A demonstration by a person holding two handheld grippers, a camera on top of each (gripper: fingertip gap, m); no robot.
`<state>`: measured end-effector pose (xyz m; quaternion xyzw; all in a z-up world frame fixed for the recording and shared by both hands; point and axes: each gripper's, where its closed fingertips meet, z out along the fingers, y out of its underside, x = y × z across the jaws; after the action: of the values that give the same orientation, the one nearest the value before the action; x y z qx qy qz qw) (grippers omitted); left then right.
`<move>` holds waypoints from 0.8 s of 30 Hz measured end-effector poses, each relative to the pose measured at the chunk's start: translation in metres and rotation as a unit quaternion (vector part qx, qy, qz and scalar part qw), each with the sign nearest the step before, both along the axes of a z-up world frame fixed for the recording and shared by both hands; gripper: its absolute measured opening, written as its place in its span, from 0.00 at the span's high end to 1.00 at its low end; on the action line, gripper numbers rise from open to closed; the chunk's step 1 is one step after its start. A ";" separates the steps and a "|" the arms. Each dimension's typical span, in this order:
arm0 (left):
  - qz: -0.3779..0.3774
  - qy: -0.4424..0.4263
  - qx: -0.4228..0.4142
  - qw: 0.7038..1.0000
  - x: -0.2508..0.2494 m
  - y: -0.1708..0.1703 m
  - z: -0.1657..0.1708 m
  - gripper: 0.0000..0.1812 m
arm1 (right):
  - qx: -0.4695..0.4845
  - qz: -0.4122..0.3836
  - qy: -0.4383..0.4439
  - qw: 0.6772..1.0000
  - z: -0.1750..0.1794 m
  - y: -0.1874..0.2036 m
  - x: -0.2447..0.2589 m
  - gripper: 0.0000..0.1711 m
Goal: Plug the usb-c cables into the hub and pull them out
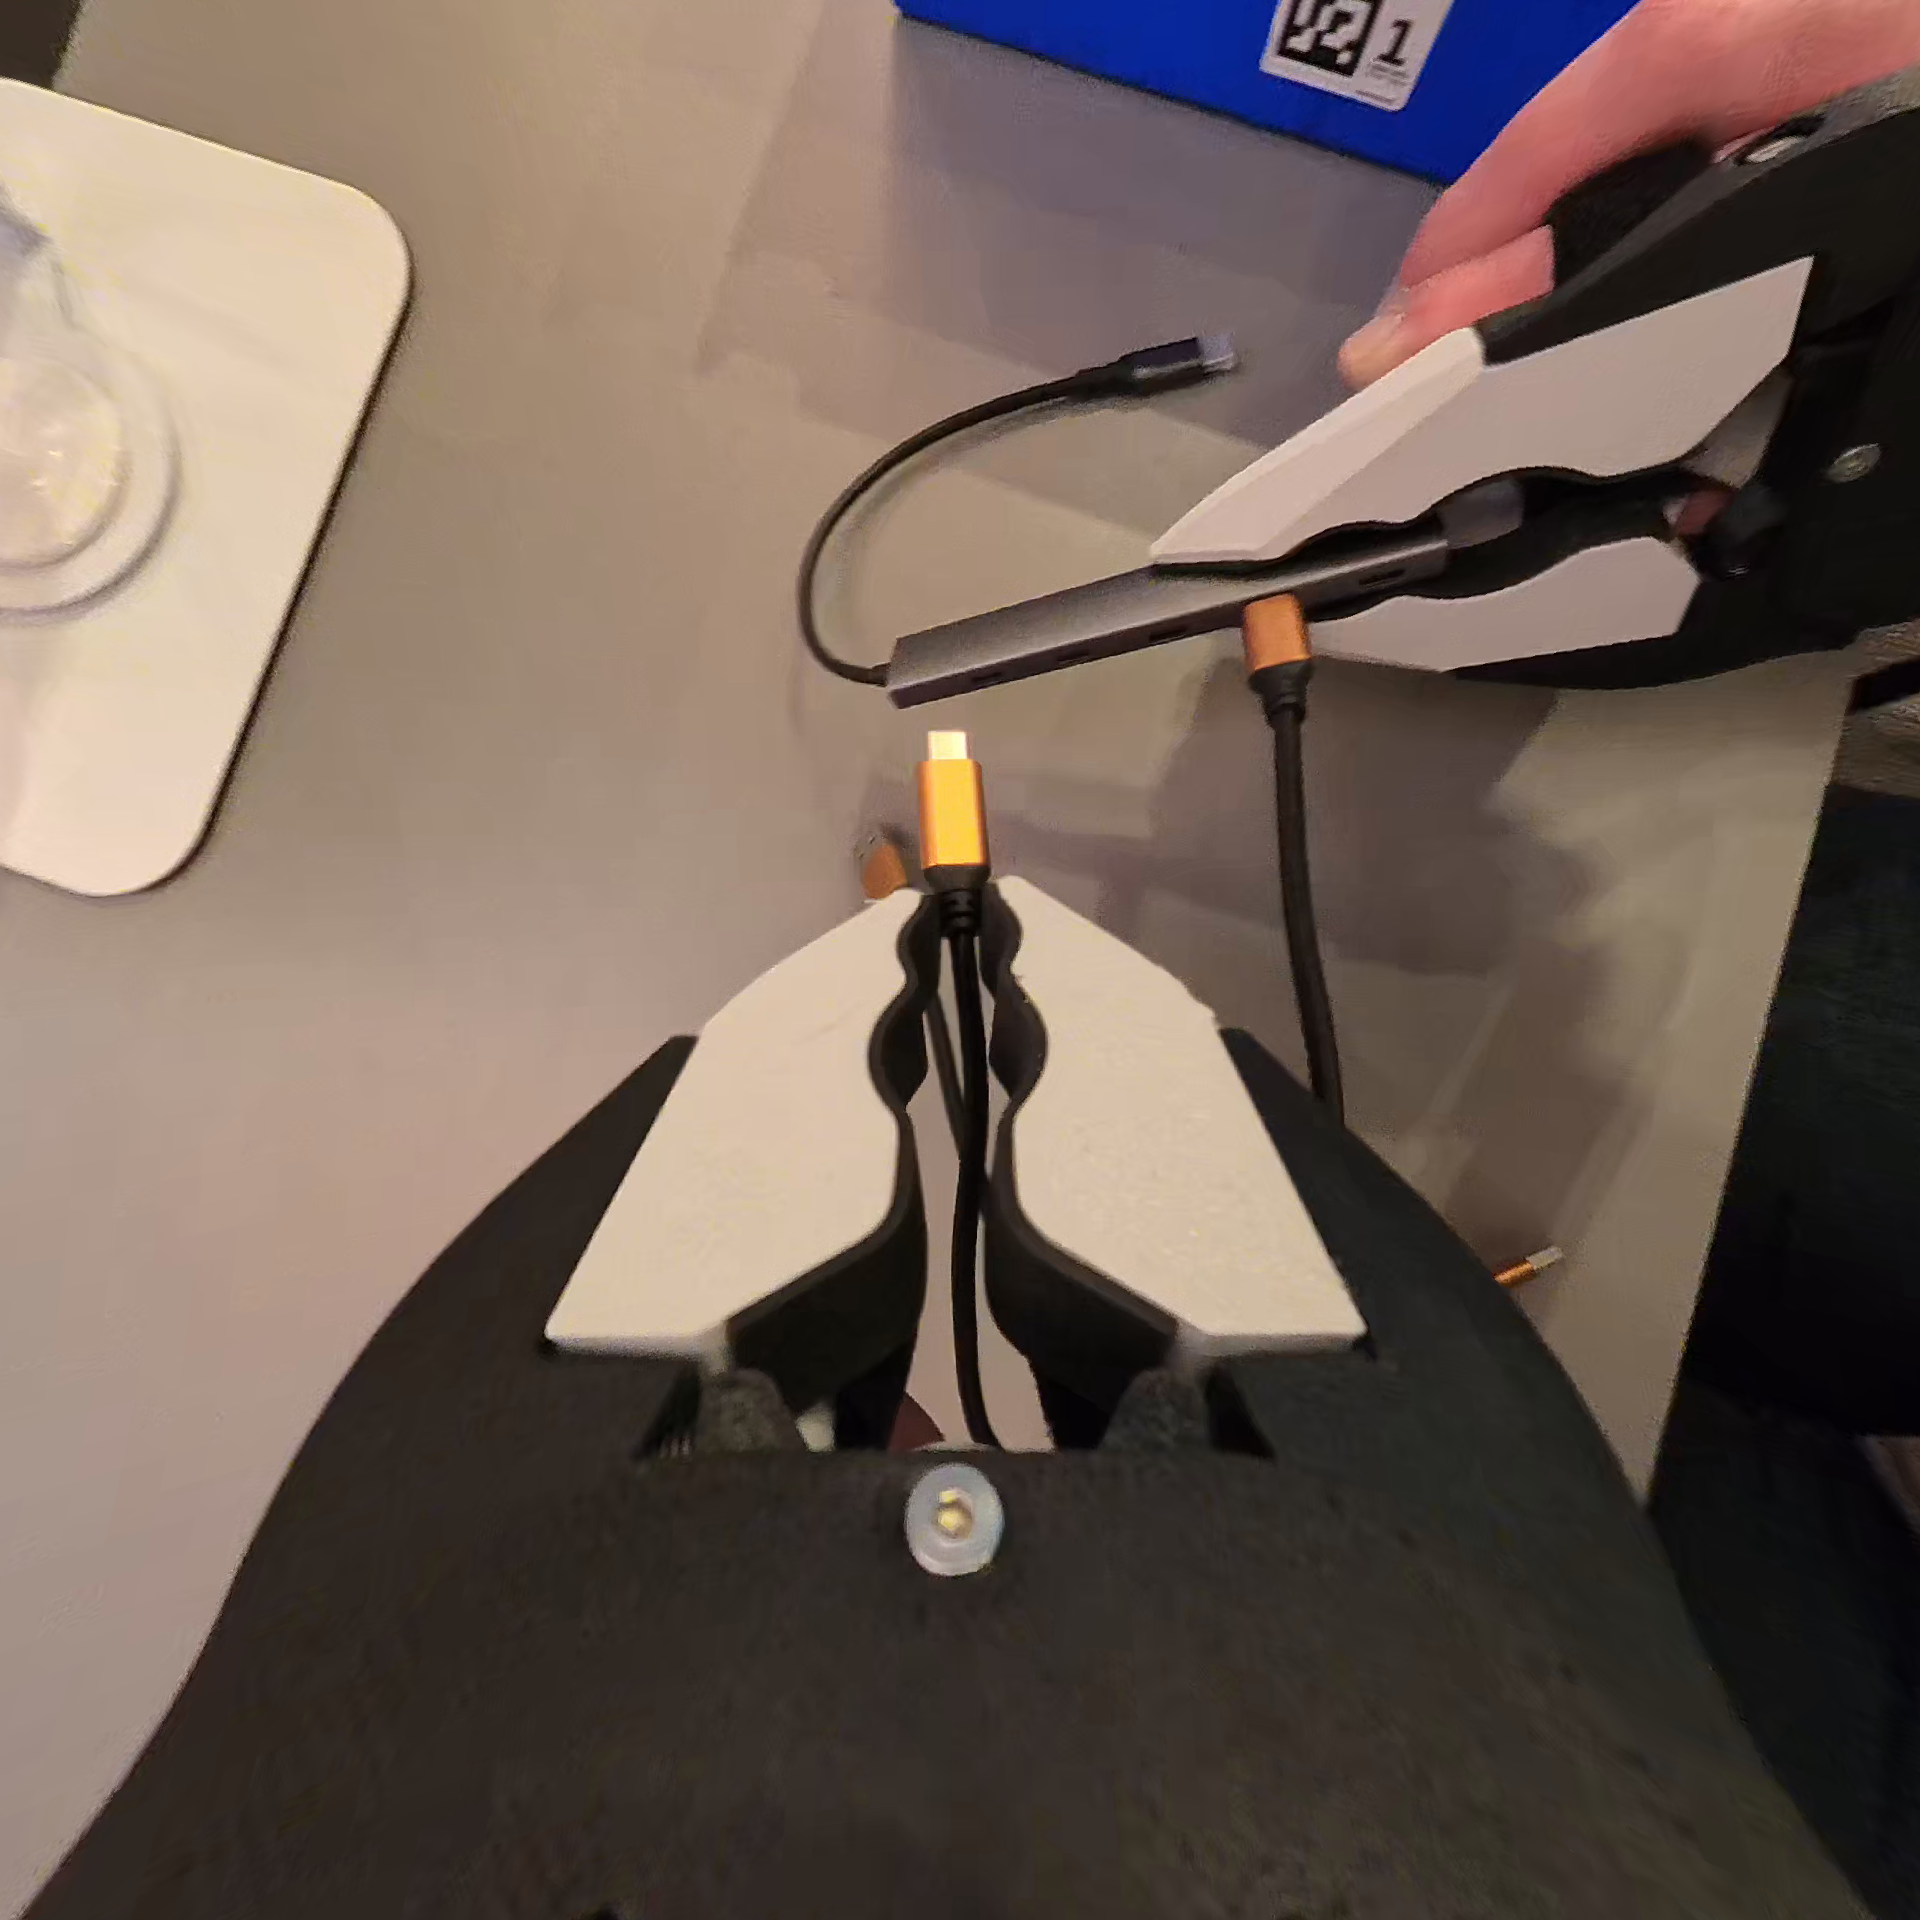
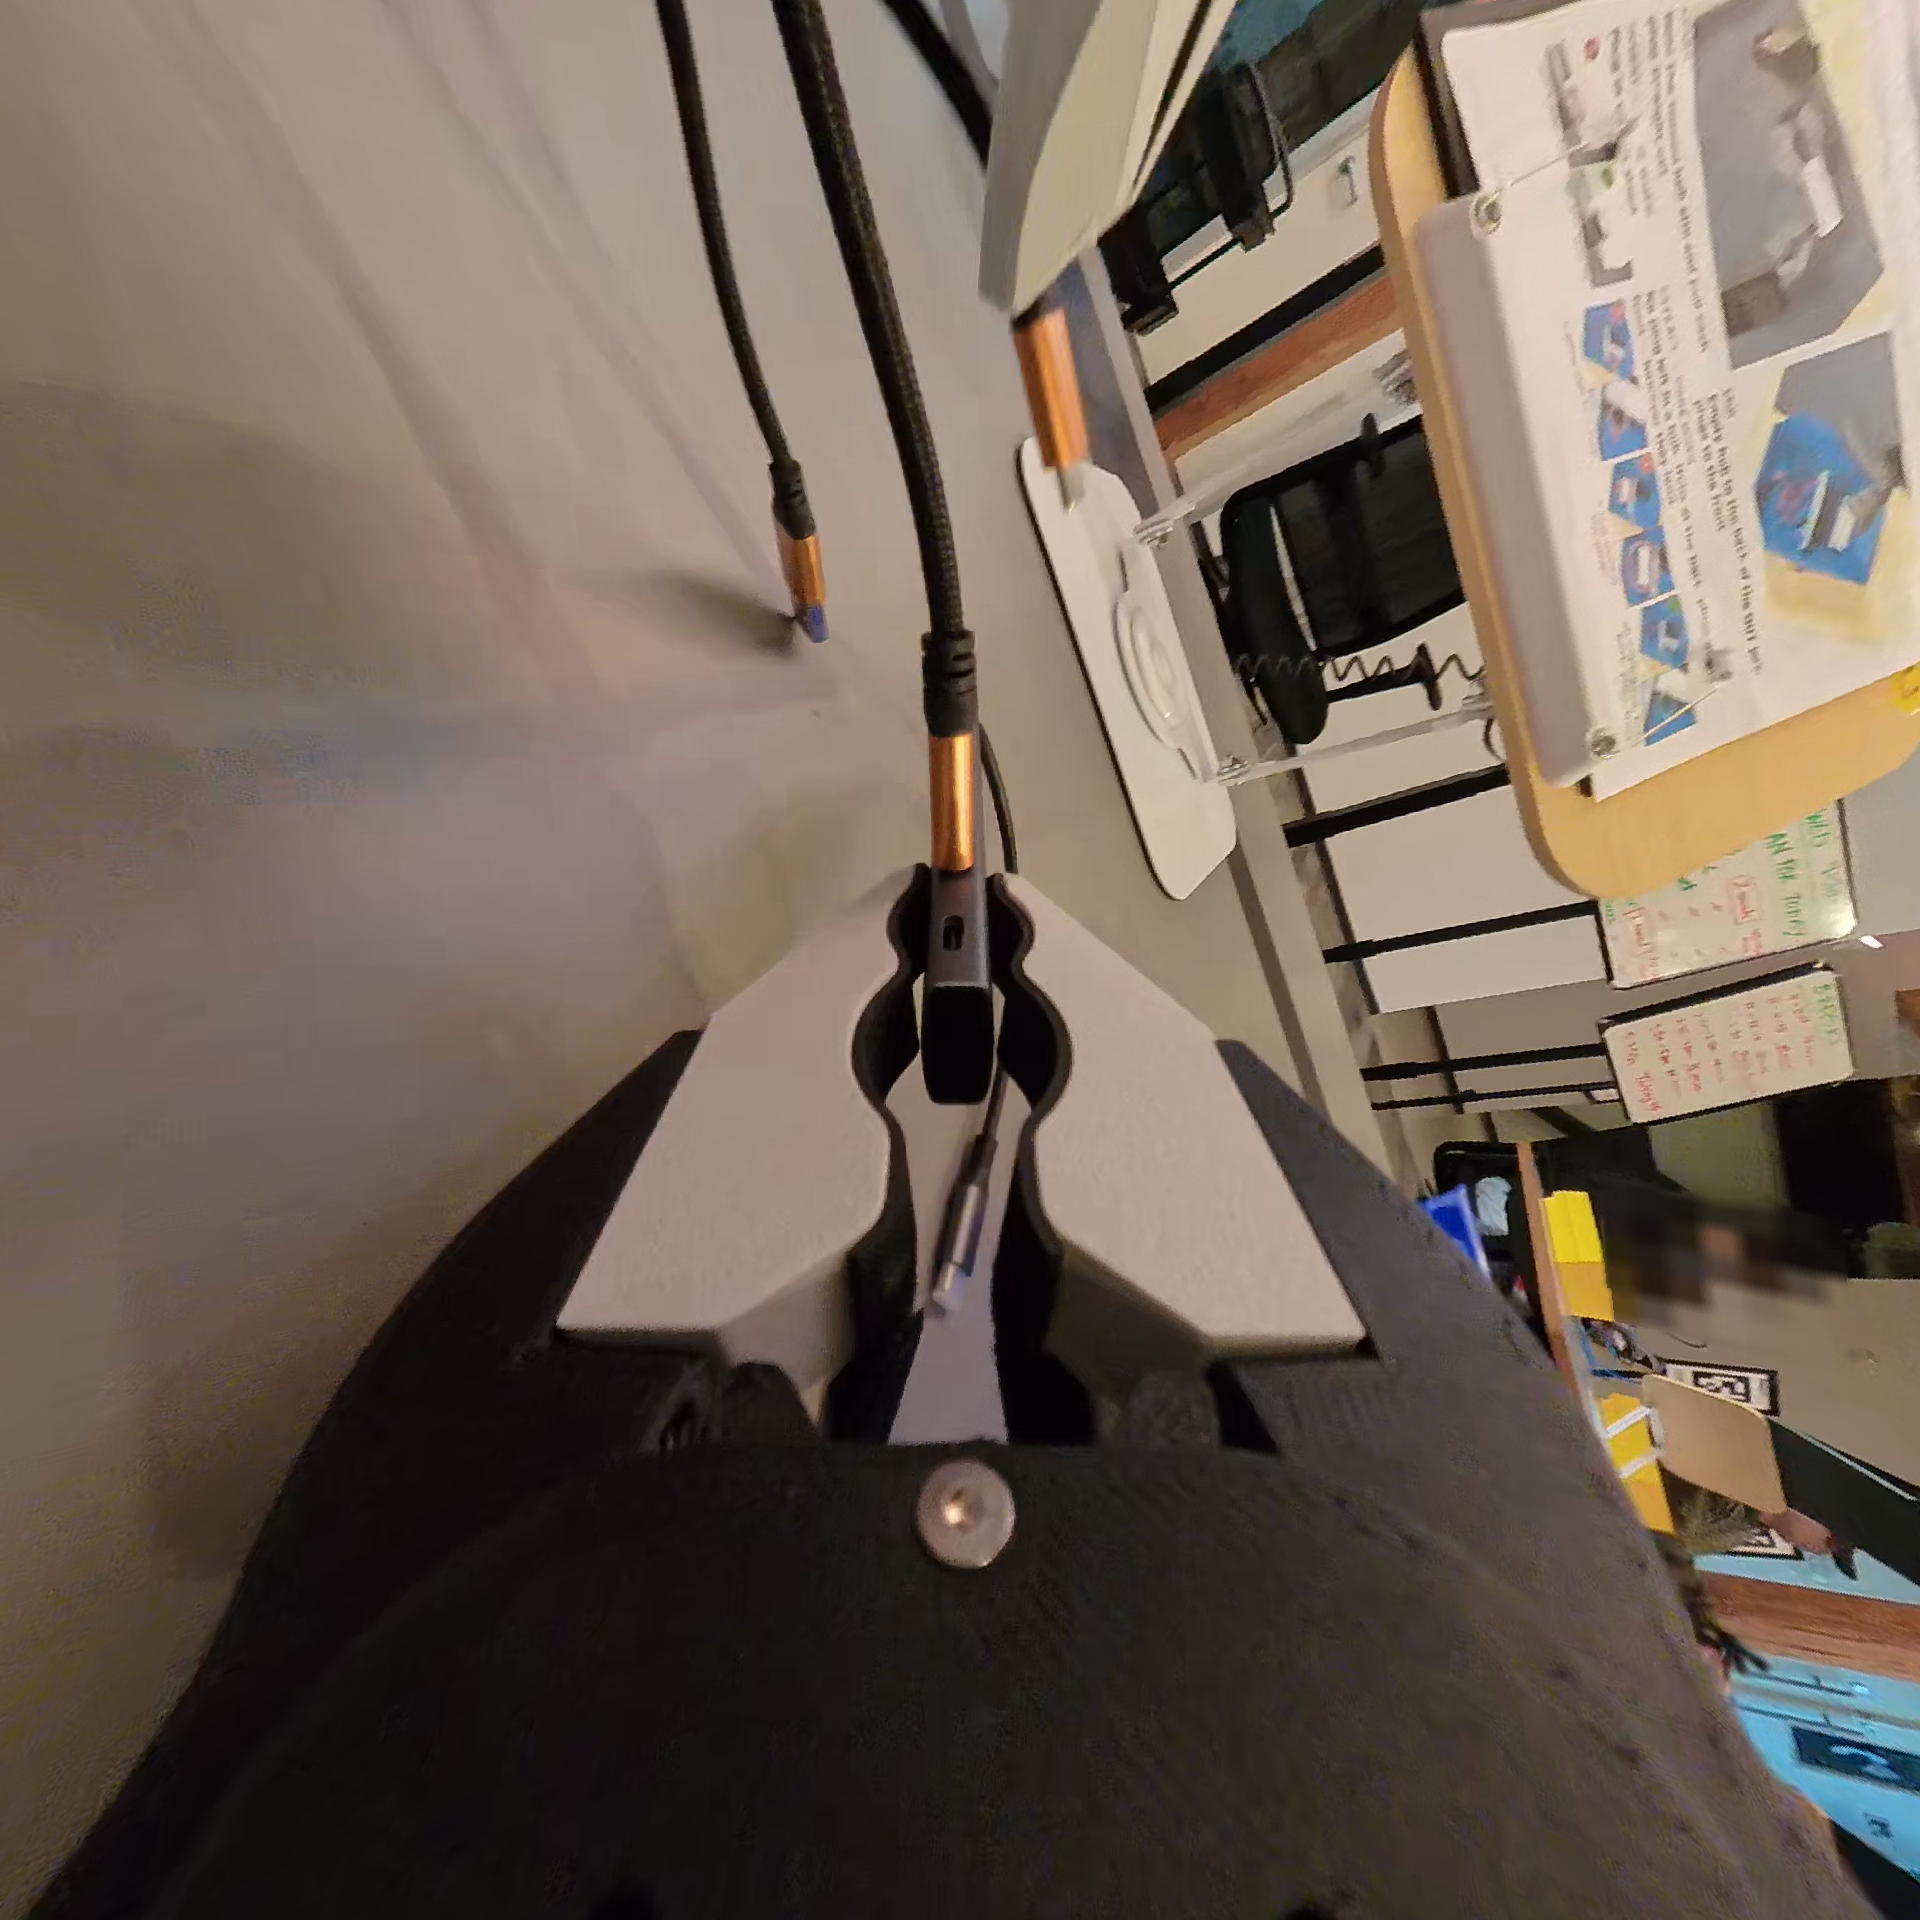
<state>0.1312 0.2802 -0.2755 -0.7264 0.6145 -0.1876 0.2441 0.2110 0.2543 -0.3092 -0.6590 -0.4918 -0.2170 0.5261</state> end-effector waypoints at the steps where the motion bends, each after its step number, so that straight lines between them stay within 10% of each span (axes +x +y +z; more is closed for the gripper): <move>1: -0.005 -0.002 -0.009 1.000 0.003 -0.002 -0.001 0.96 | 0.007 0.002 -0.002 1.000 0.003 0.000 -0.001 0.96; 24: -0.009 0.001 -0.064 0.998 0.012 -0.012 -0.018 0.96 | 0.047 0.011 -0.009 0.999 0.017 0.007 -0.017 0.96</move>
<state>0.1433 0.2680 -0.2933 -0.7353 0.6078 -0.2281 0.1948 0.1939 0.2618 -0.2921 -0.6258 -0.4929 -0.2404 0.5546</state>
